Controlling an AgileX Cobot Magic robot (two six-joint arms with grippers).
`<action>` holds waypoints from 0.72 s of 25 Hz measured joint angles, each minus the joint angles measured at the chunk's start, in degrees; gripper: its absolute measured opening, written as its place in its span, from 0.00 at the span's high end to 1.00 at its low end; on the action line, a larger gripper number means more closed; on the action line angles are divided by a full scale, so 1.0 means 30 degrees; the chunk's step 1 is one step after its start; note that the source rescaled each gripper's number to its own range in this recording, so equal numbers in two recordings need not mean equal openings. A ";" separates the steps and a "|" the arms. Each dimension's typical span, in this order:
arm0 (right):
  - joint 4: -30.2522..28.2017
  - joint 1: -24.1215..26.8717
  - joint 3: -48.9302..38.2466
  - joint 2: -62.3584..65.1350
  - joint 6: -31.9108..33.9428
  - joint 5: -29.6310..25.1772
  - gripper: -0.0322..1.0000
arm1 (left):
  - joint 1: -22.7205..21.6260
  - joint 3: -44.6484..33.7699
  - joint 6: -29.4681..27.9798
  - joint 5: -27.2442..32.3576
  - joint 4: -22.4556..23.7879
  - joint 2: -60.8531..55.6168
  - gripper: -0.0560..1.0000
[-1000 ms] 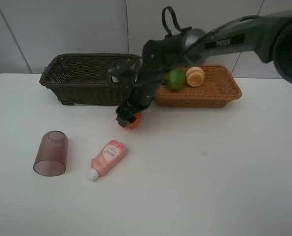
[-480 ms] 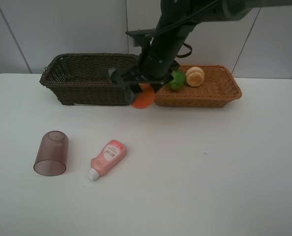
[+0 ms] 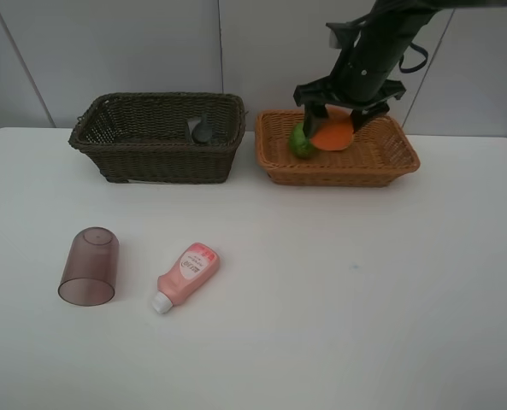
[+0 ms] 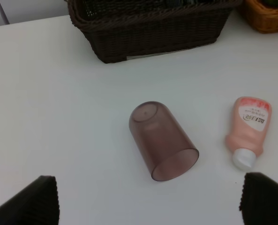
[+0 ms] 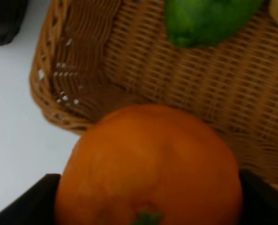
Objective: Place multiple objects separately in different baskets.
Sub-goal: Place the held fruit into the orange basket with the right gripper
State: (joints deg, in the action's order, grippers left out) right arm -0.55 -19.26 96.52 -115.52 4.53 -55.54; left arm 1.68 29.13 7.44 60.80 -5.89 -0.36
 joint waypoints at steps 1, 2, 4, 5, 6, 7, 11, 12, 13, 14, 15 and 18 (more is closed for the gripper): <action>0.0000 0.0419 0.0000 0.0000 0.0000 0.0372 0.38 | 0.0000 0.0000 0.0000 0.0000 0.0000 0.0000 0.00; 0.0000 0.0748 0.0000 0.0000 0.0000 0.0698 0.38 | 0.0000 0.0000 0.0000 0.0000 0.0000 0.0000 0.00; 0.0000 0.1432 0.0000 -0.0097 0.0000 0.1471 0.38 | 0.0000 0.0000 0.0000 0.0000 0.0000 0.0000 0.00; -0.0023 0.1642 0.0000 -0.0228 0.0000 0.1769 0.38 | 0.0000 0.0000 0.0000 0.0000 0.0000 0.0000 0.00; -0.0023 0.1839 0.0000 -0.0416 0.0000 0.2043 0.38 | 0.0000 0.0000 0.0000 0.0000 0.0000 0.0000 0.00; -0.0035 0.1969 0.0000 -0.0681 0.0019 0.2221 0.38 | 0.0000 0.0000 0.0000 0.0000 0.0000 0.0000 0.00; -0.0042 0.2020 0.0000 -0.1857 0.0019 0.2656 0.38 | 0.0000 0.0000 0.0000 0.0000 0.0000 0.0000 0.00; -0.0042 0.2020 0.0000 -0.2082 0.0019 0.2904 0.38 | 0.0000 0.0000 0.0000 0.0000 0.0000 0.0000 0.00; -0.0042 0.2020 0.0000 -0.2323 0.0019 0.3091 0.38 | 0.0000 0.0000 0.0000 0.0000 0.0000 0.0000 0.00; -0.0042 0.2020 0.0000 -0.2461 0.0019 0.3320 0.38 | 0.0000 0.0000 0.0000 0.0000 0.0000 0.0000 0.00; -0.0042 0.2020 0.0000 -0.2540 0.0019 0.3562 0.38 | 0.0000 0.0000 0.0000 0.0000 0.0000 0.0000 0.00; -0.0062 0.2020 0.0000 -0.2558 0.0019 0.4264 0.38 | 0.0000 0.0000 0.0000 0.0000 0.0000 0.0000 0.00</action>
State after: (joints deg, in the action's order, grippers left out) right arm -0.74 -13.20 96.52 -123.19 4.58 -42.75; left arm 1.68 29.13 7.44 60.80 -5.89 -0.36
